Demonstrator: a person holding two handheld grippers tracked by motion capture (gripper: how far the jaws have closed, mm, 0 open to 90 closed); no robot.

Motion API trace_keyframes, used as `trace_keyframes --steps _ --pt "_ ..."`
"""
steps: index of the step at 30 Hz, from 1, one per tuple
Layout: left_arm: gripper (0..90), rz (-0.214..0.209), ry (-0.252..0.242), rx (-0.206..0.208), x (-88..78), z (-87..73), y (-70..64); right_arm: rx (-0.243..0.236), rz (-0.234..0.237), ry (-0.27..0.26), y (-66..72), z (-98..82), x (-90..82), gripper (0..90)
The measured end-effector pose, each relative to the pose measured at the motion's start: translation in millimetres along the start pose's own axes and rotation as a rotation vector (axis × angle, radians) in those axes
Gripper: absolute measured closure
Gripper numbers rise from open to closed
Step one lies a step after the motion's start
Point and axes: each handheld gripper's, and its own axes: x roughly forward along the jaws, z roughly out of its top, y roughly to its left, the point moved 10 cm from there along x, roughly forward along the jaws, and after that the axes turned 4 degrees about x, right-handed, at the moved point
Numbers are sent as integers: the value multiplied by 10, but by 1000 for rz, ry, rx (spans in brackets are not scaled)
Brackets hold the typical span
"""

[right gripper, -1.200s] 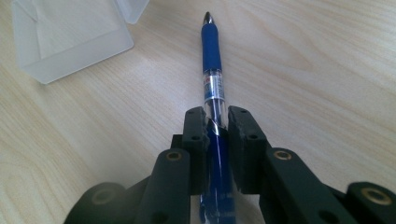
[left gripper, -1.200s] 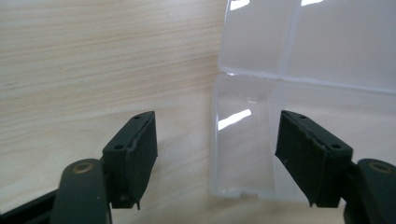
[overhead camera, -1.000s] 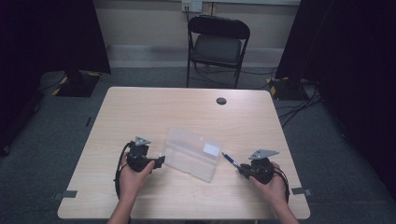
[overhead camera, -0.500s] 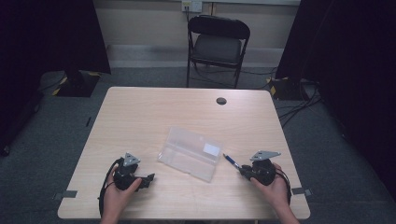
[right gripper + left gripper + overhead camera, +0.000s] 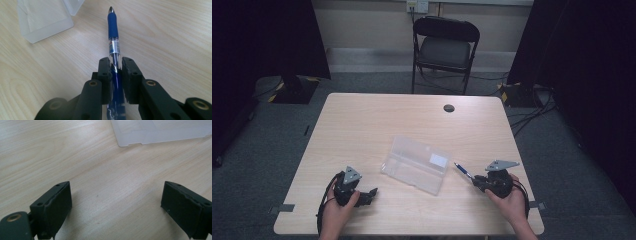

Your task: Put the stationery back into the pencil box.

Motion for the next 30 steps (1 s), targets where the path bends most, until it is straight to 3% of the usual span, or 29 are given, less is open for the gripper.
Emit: trace_keyframes --steps 12,19,30 --pt "82 3 2 3 3 0 8 -10 9 -38 29 135 -272 775" --pt "82 2 5 7 1 -3 10 -24 29 -68 136 303 -438 774" --pt "82 3 3 6 2 -2 10 -56 85 -59 392 459 -274 775"
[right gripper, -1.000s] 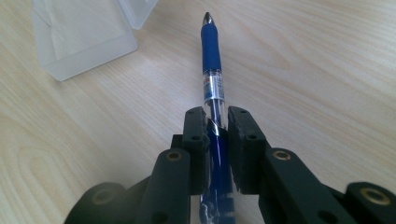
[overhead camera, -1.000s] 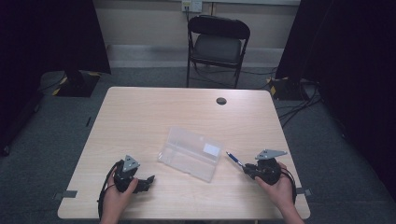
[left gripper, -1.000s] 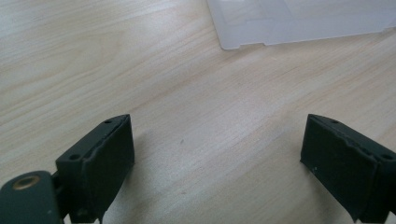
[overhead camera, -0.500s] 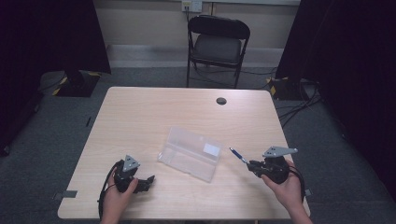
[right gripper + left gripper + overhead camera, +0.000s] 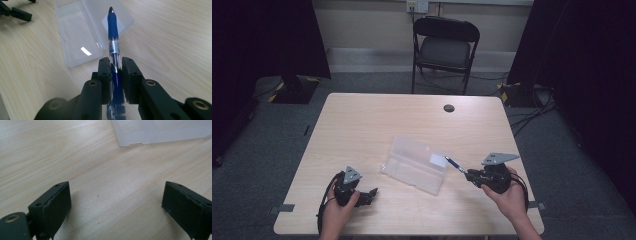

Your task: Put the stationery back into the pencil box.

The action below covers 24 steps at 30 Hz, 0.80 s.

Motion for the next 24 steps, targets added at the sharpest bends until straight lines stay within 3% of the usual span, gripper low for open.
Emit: trace_keyframes --steps 8,24 --pt "82 -1 0 -2 0 1 -2 -18 38 1 132 98 128 774" --pt "82 0 -1 -5 1 1 -3 -46 81 2 344 257 194 775"
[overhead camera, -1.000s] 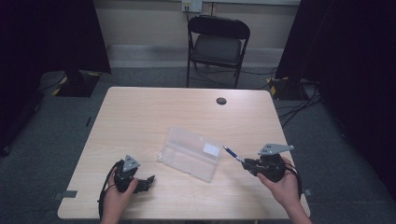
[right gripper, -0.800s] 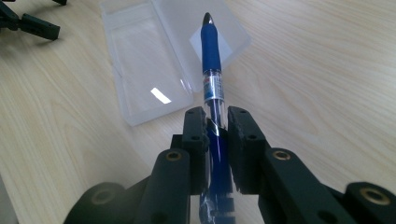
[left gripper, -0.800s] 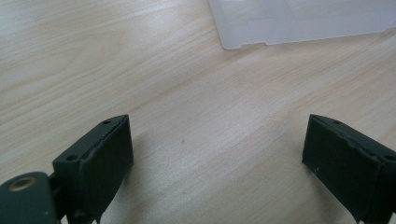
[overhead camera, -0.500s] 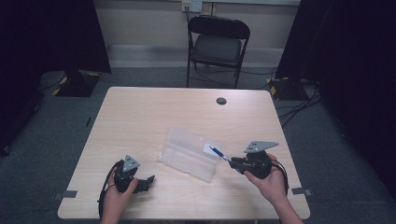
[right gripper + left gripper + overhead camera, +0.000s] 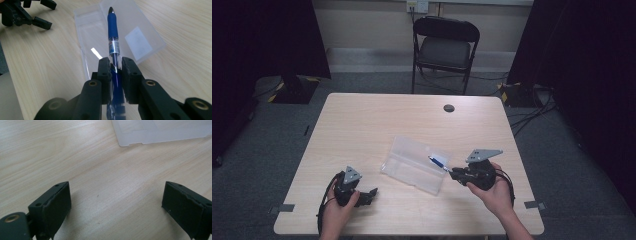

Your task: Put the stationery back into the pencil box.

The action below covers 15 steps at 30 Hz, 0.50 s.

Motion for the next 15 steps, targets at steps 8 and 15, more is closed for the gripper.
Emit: trace_keyframes --steps 8,15 --pt "82 -1 0 2 0 0 1 -18 20 18 94 82 160 775" --pt "82 0 1 4 -1 0 3 -28 47 18 158 138 305 775"
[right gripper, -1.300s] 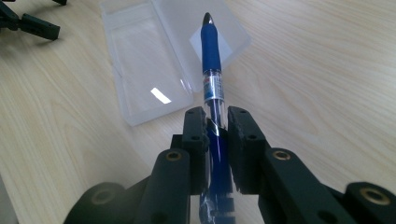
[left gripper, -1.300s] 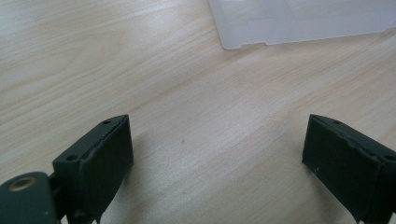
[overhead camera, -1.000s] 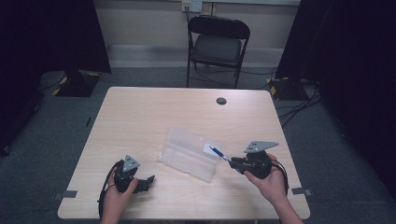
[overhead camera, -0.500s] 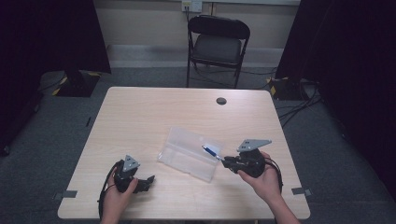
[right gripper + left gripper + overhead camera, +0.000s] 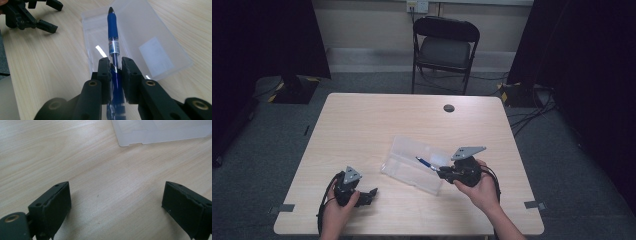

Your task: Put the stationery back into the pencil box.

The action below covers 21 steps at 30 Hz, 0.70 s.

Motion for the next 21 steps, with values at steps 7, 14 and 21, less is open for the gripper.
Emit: trace_keyframes --steps 7,14,21 --pt "82 0 0 -1 0 0 0 -25 27 3 39 28 133 775" --pt "82 0 0 0 0 0 1 -55 49 19 83 43 290 775" --pt "82 -1 0 -6 0 0 -4 -56 67 34 77 37 464 774"
